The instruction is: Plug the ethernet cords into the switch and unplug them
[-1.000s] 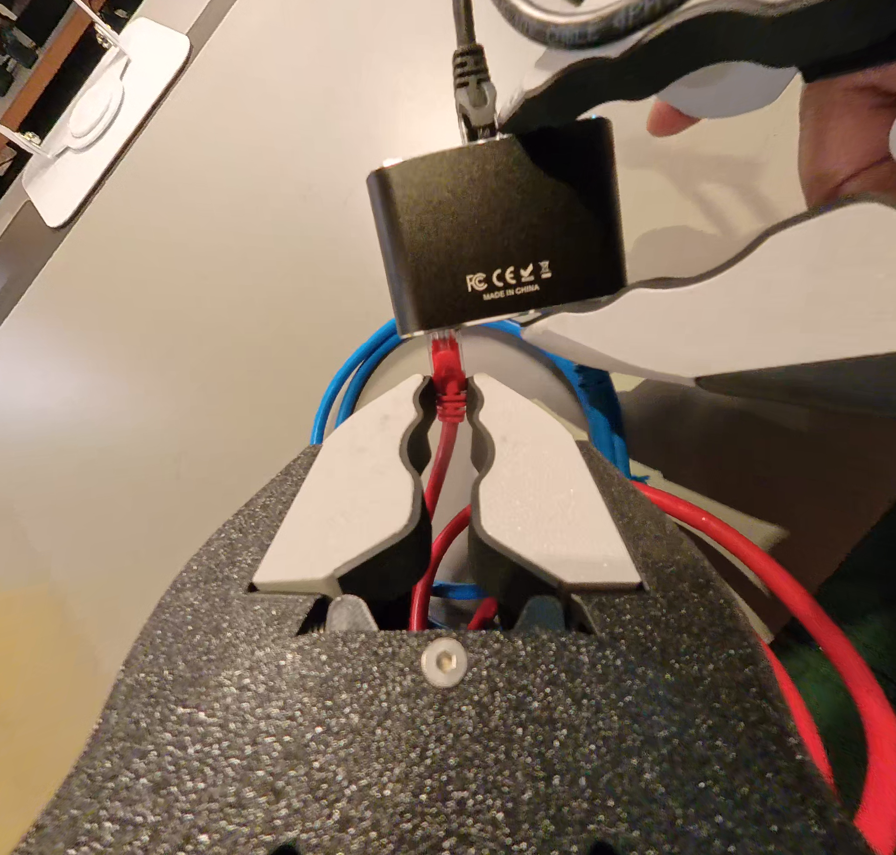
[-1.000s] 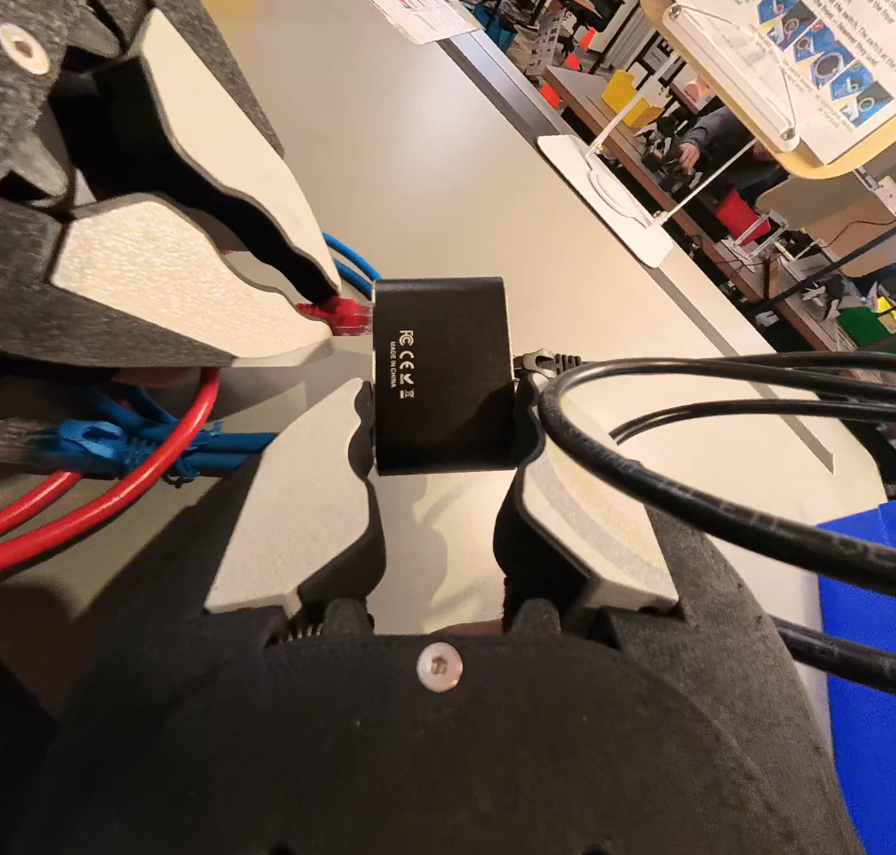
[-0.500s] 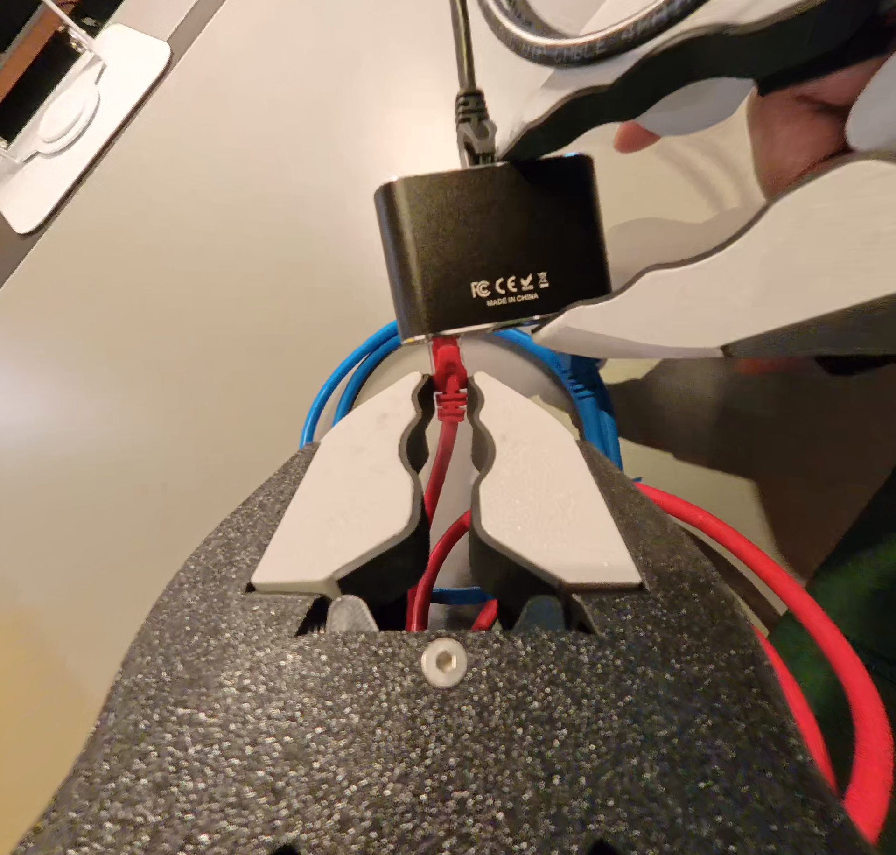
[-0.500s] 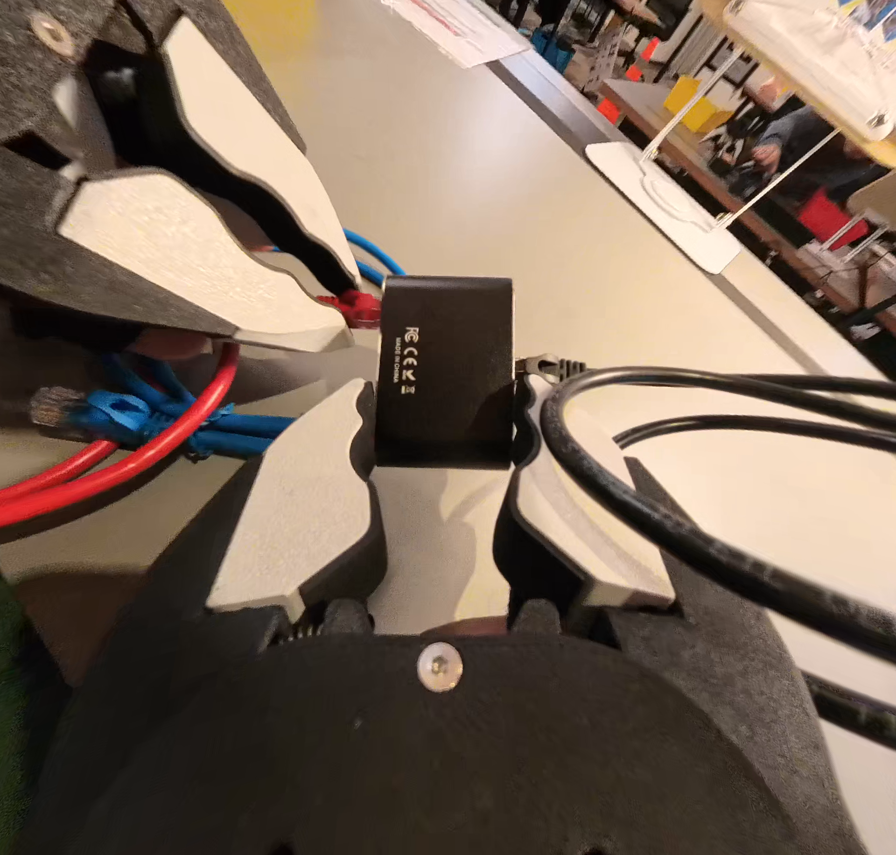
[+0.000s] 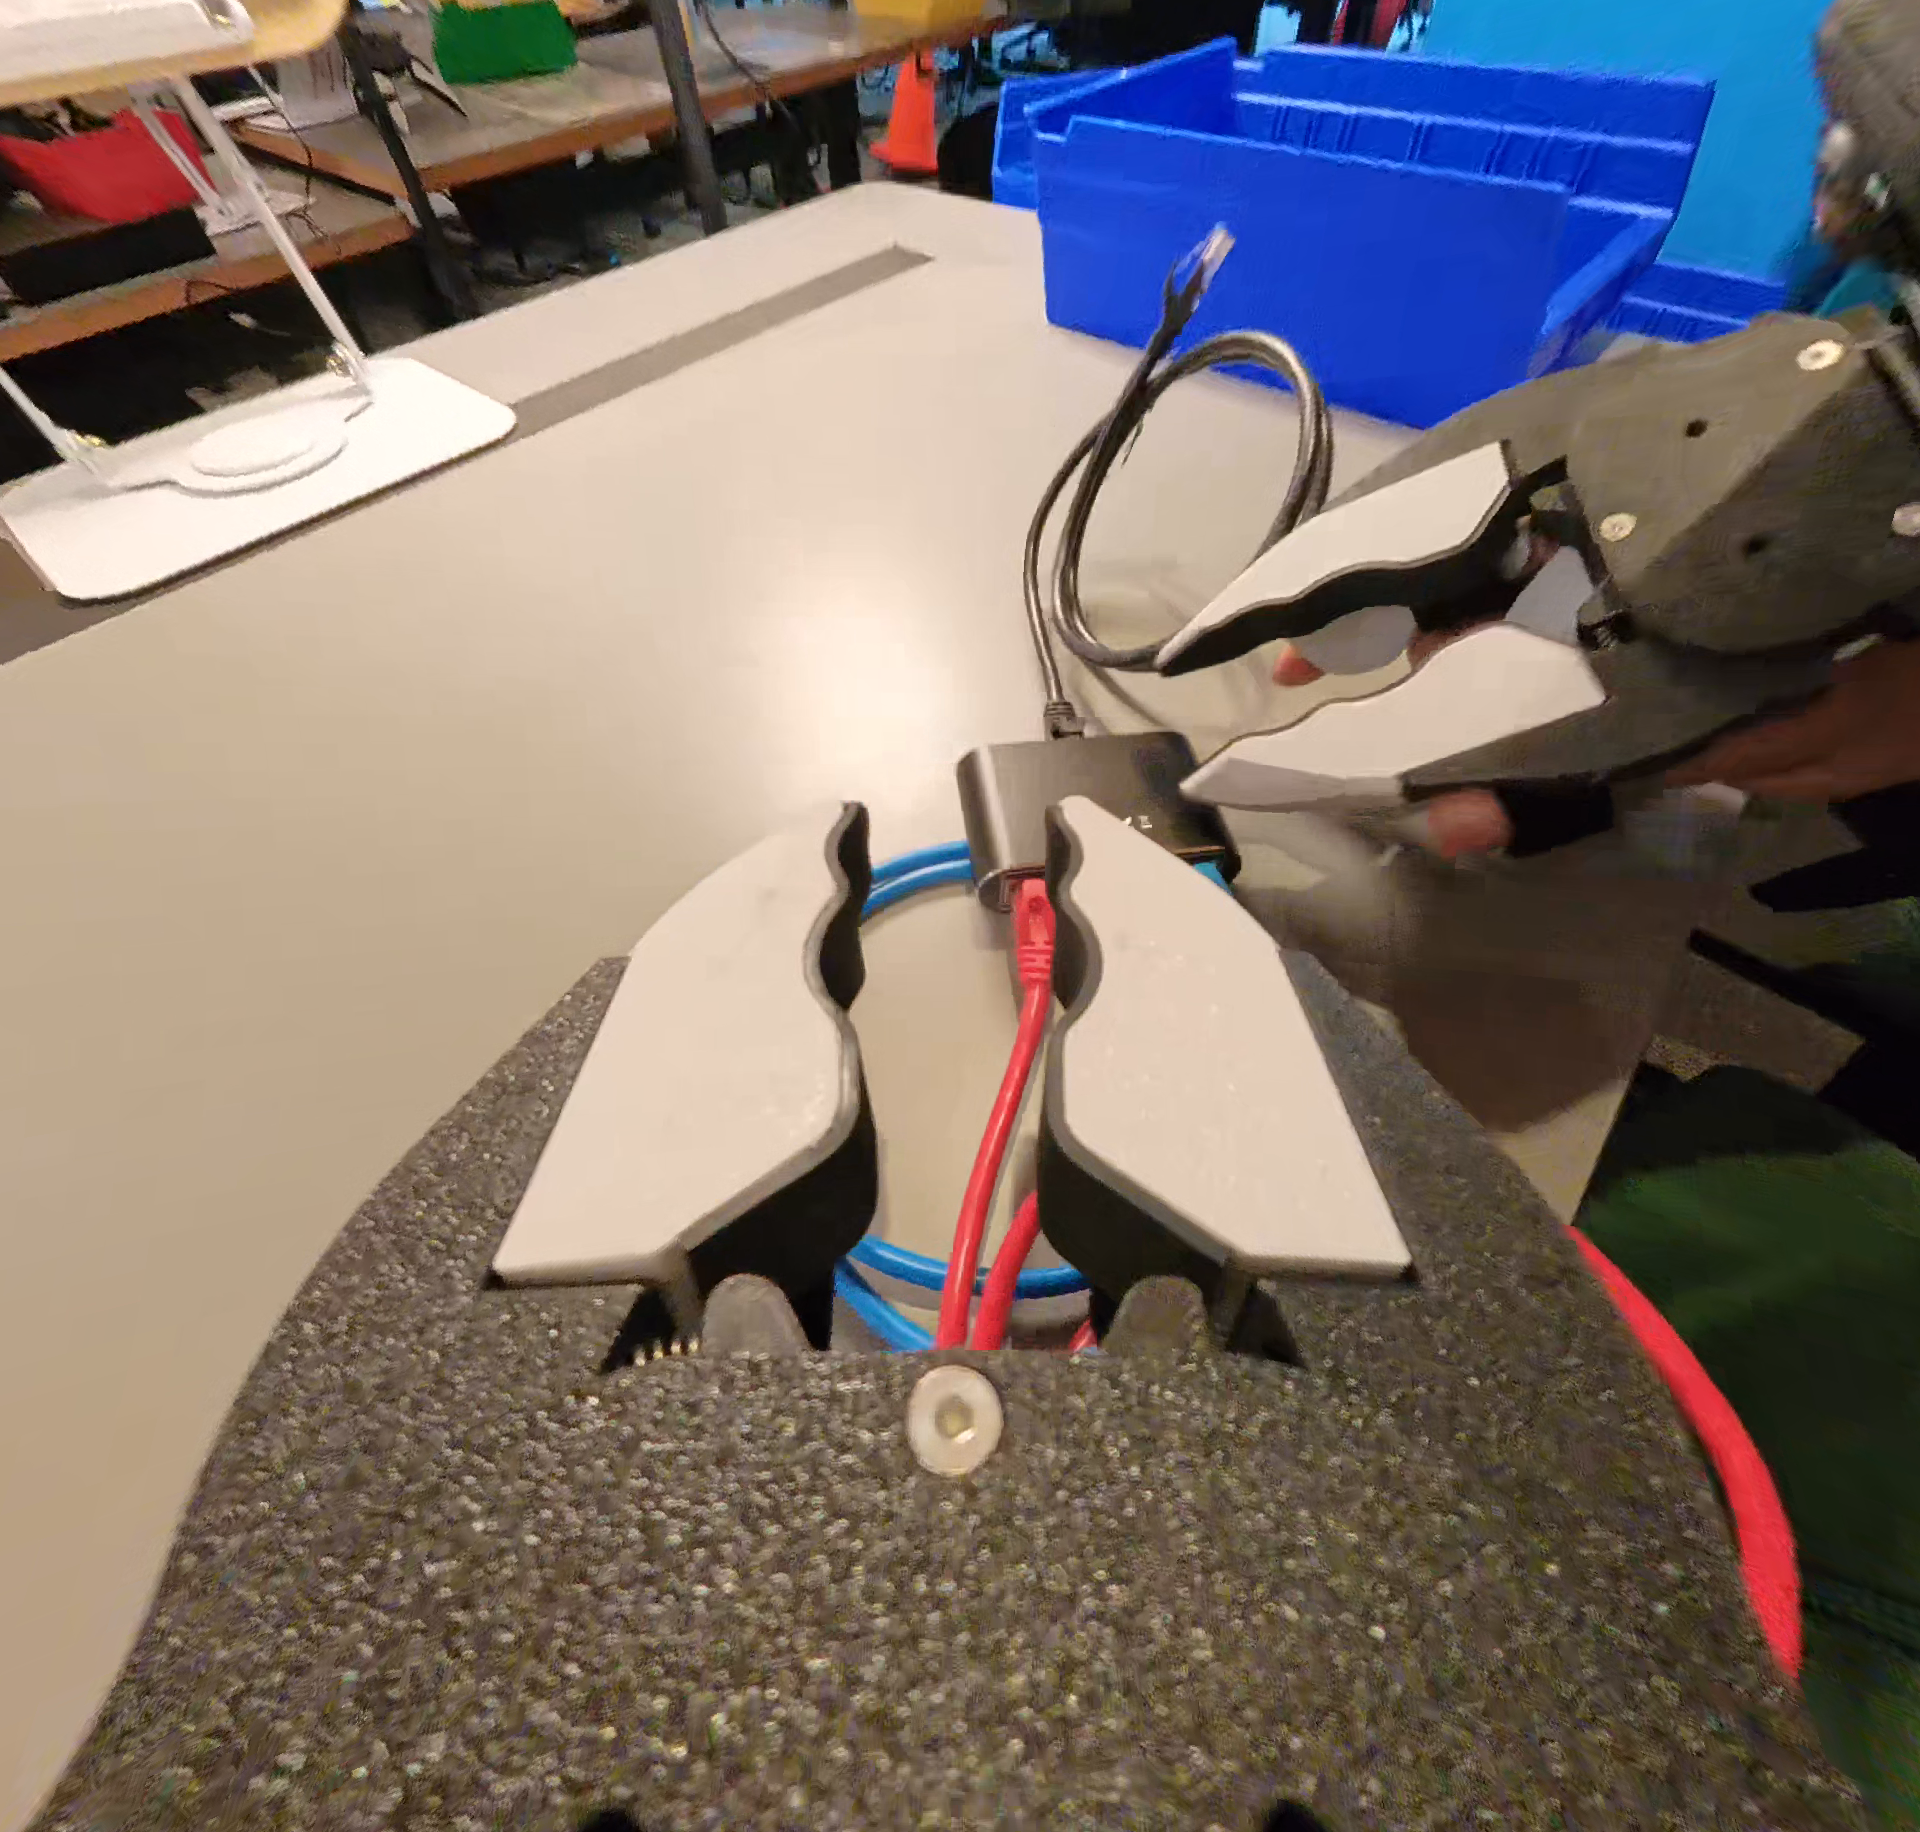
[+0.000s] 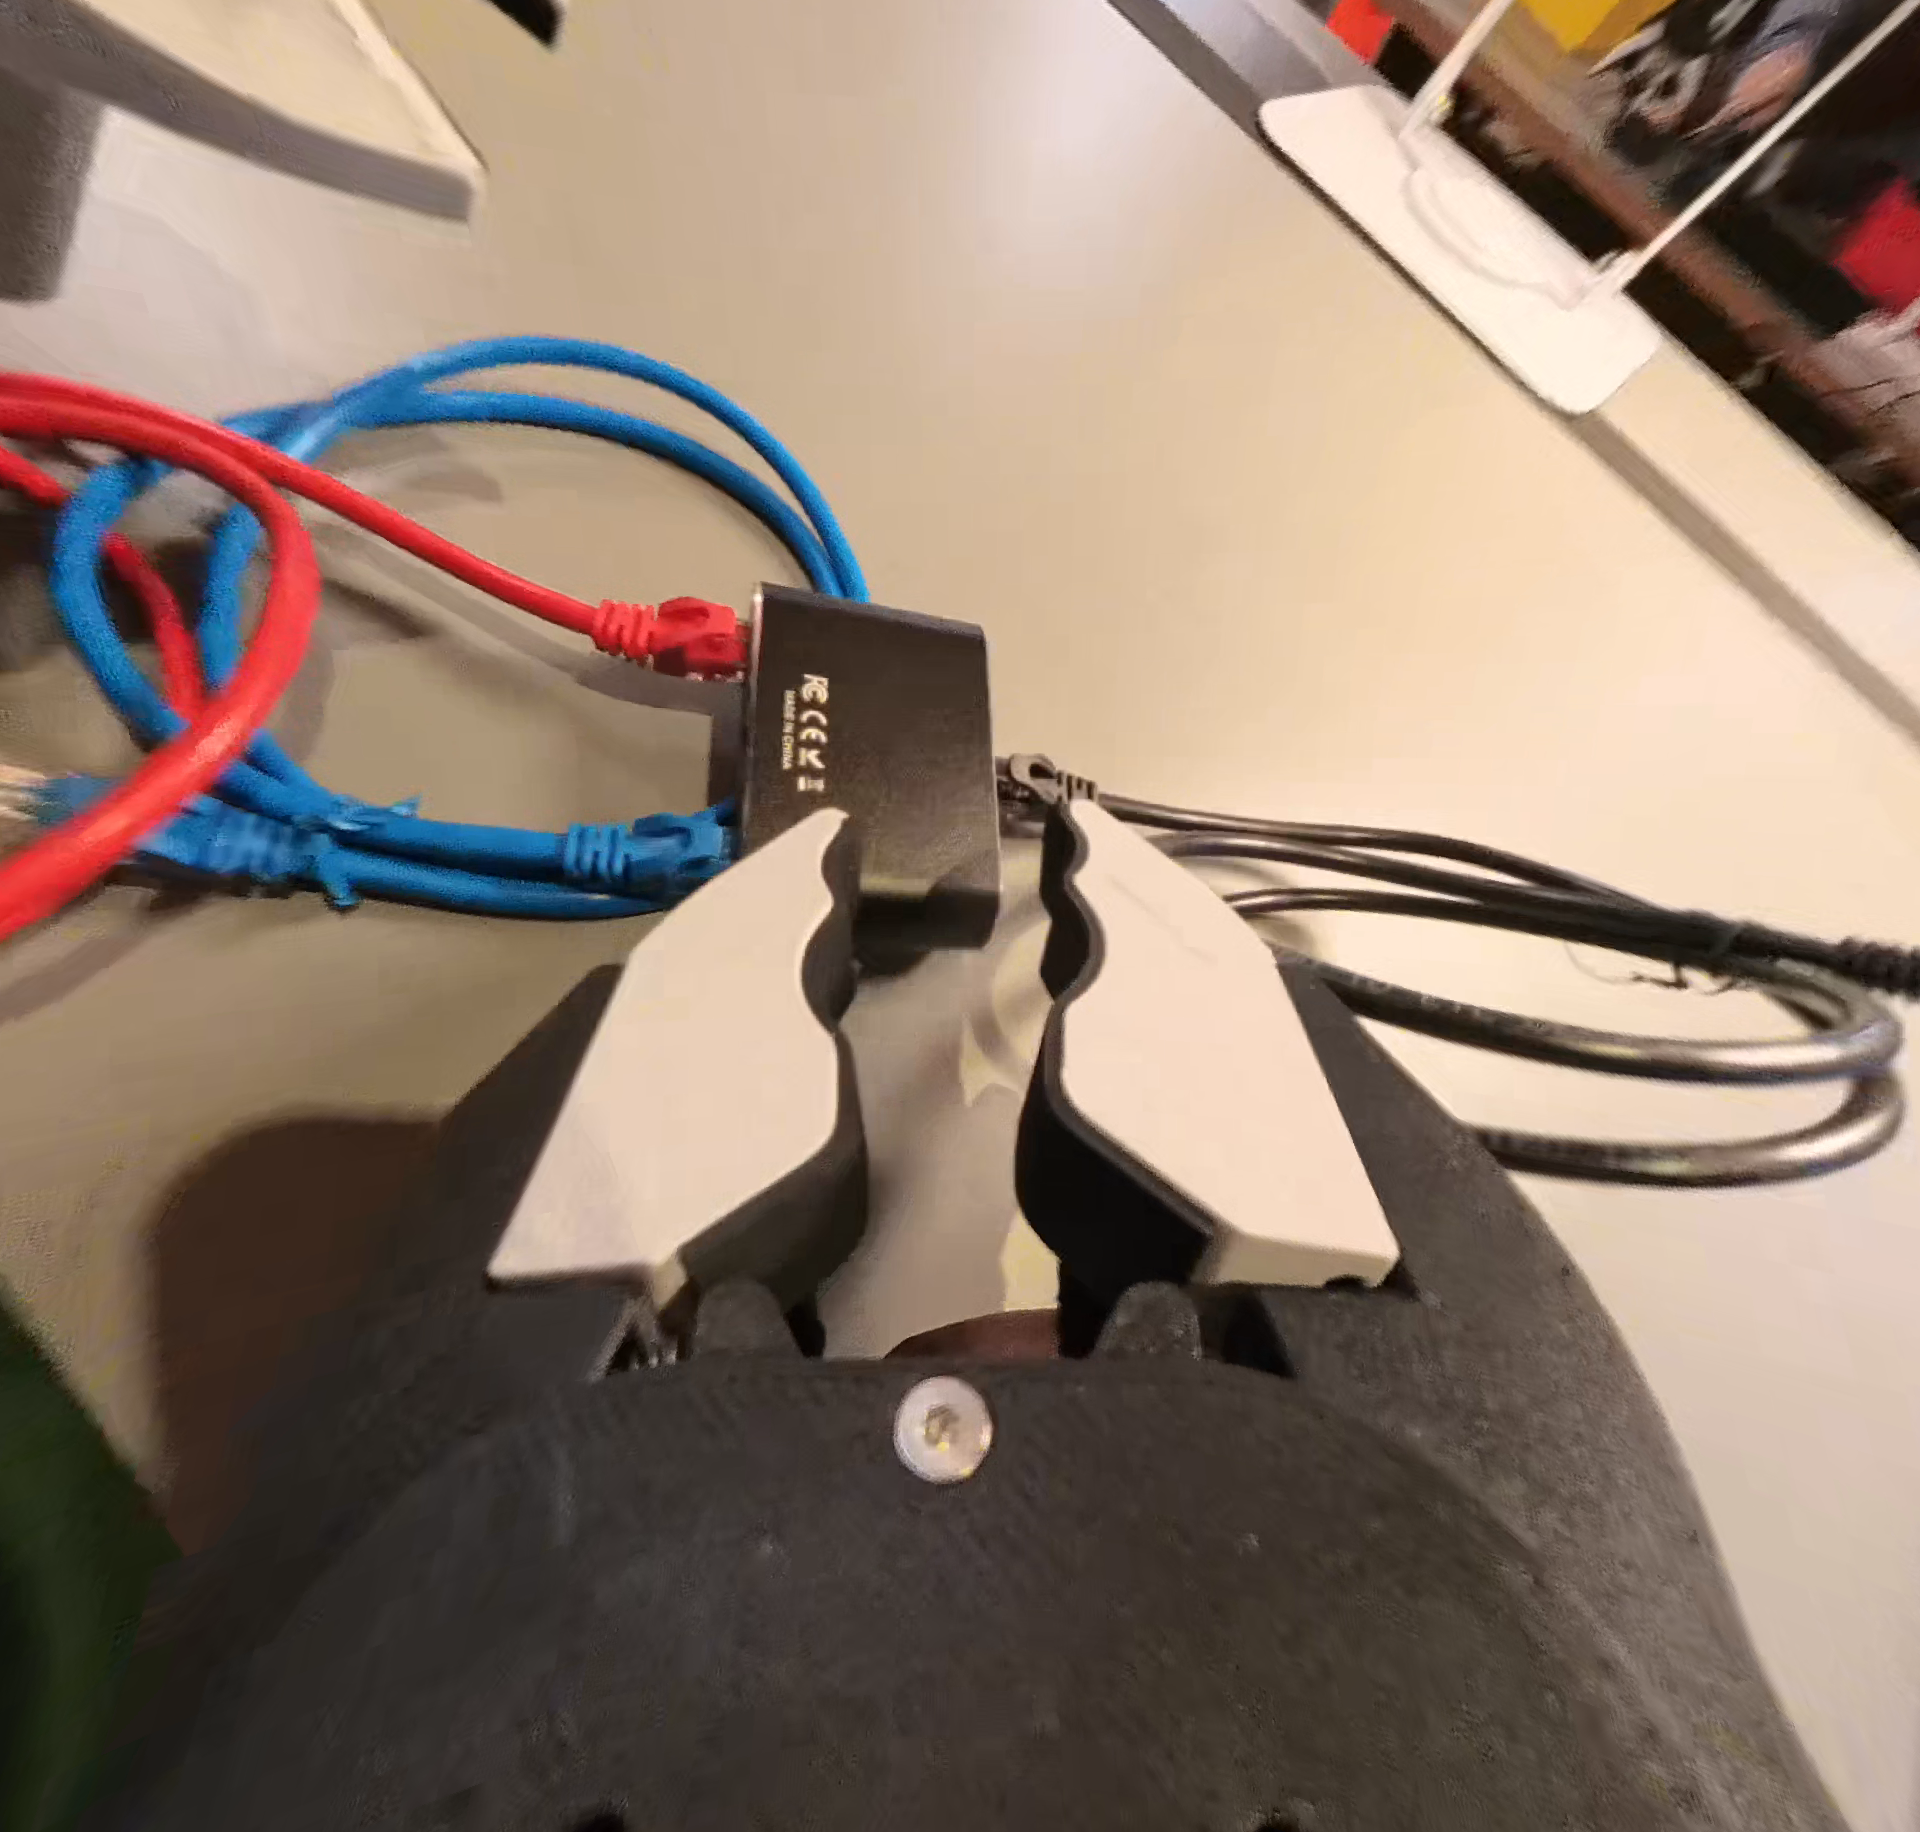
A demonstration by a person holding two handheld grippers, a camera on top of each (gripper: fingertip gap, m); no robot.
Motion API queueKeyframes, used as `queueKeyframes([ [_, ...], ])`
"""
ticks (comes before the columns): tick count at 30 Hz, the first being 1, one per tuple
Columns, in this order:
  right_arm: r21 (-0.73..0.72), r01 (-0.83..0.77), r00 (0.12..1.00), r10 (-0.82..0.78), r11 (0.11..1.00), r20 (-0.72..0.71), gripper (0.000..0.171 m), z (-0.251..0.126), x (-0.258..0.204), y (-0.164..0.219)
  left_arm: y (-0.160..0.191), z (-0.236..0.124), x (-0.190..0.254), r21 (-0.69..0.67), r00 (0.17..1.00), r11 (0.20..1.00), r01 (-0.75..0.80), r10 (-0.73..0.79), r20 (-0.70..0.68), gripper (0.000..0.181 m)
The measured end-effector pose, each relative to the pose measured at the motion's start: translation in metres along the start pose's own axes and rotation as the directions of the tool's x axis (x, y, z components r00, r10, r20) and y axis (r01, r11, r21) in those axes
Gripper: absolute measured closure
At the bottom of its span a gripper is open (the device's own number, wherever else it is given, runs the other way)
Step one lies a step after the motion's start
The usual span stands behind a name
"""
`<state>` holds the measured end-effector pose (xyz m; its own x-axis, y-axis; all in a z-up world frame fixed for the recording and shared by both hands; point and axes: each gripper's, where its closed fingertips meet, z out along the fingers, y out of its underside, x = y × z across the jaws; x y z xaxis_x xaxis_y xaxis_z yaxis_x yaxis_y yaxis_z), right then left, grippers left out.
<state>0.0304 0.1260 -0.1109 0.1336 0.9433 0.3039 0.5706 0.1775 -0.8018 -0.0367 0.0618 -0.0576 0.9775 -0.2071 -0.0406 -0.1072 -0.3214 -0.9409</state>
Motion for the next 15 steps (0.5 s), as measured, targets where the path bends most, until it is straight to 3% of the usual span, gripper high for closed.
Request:
queueKeyframes([
  [1,0.01,-0.062,0.997,0.062,0.998,0.056,0.134,-0.003,0.0,-0.001,0.0,-0.003,-0.005,0.004,1.0,1.0,0.006,-0.006,0.008,0.149],
  [5,-0.038,-0.266,0.933,0.267,0.963,0.242,0.122,-0.005,-0.002,0.003,0.003,-0.007,-0.013,-0.001,1.0,1.0,0.025,-0.025,0.018,0.149],
  [8,-0.118,-0.245,0.932,0.267,0.962,0.246,0.108,0.005,-0.012,0.012,0.004,-0.004,-0.009,-0.011,1.0,1.0,0.016,-0.016,0.012,0.149],
  [15,-0.183,-0.209,0.93,0.253,0.961,0.267,0.096,0.02,-0.023,0.009,0.001,-0.011,-0.009,0.004,1.0,1.0,-0.009,0.009,0.023,0.149],
])
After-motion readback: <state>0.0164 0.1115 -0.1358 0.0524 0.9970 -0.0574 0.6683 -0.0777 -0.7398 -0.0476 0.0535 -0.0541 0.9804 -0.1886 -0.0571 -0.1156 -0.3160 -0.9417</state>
